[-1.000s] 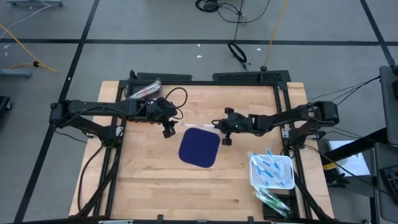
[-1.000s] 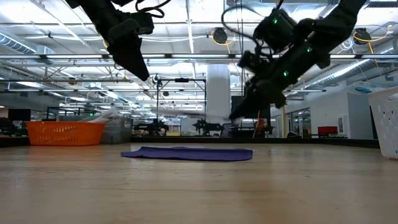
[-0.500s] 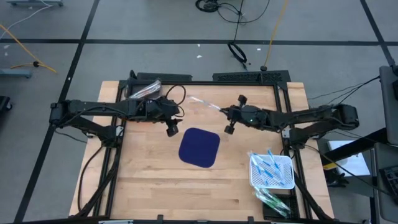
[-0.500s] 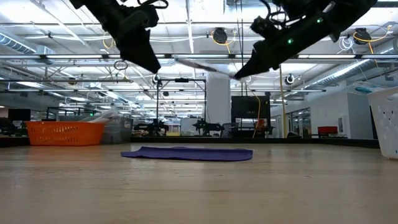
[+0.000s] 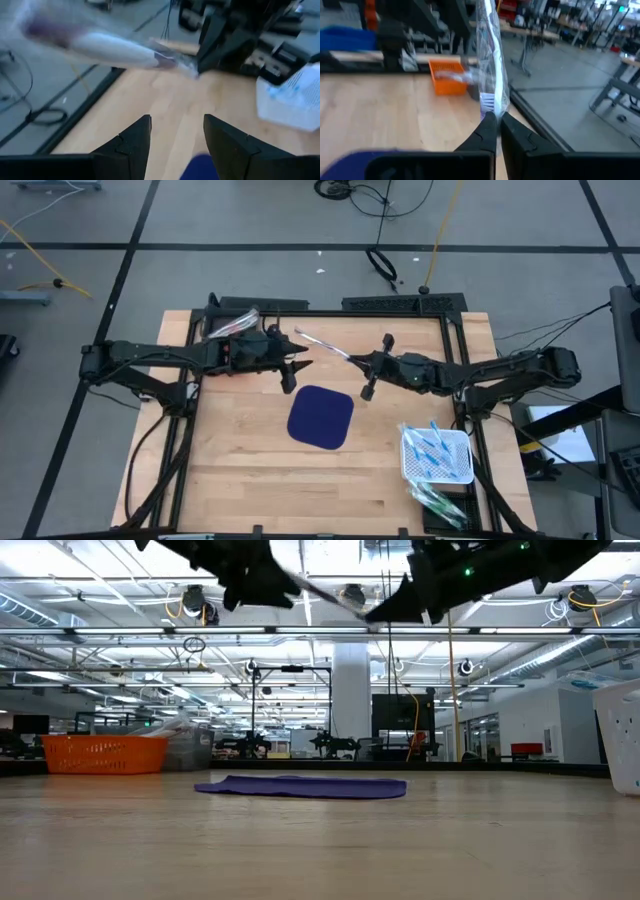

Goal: Pick & Place Toothbrushes
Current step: Put the purple toothbrush into the orange bin

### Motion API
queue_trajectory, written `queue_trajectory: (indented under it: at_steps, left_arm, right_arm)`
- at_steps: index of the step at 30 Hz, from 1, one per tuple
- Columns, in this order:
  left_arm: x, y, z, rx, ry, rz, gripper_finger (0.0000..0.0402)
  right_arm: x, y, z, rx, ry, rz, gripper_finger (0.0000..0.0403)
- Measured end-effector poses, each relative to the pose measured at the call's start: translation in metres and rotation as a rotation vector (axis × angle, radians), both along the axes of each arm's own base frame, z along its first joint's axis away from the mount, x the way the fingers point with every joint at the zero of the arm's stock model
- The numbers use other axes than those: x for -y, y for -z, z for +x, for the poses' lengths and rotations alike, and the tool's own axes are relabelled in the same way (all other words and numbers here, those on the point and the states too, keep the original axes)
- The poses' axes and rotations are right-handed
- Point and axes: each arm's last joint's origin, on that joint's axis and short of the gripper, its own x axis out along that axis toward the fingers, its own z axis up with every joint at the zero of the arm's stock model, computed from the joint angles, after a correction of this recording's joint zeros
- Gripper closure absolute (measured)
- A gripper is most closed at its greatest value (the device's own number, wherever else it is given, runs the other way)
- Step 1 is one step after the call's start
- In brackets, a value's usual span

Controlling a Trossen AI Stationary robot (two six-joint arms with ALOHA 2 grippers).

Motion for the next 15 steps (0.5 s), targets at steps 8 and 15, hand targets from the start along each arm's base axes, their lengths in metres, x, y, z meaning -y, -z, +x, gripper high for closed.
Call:
queue_trajectory:
  at_steps: [8, 15]
  left_arm:
    - [0.016, -0.020, 0.007, 0.197, 0.149, 0.086, 0.0220]
    - [0.021, -0.030, 0.008, 0.290, 0.169, 0.130, 0.0220]
  right_arm:
    - [-0.011, -0.009, 0.001, 0.092, -0.044, -0.004, 0.0402]
    - [-0.021, -0.010, 0.002, 0.104, -0.082, -0.006, 0.0401]
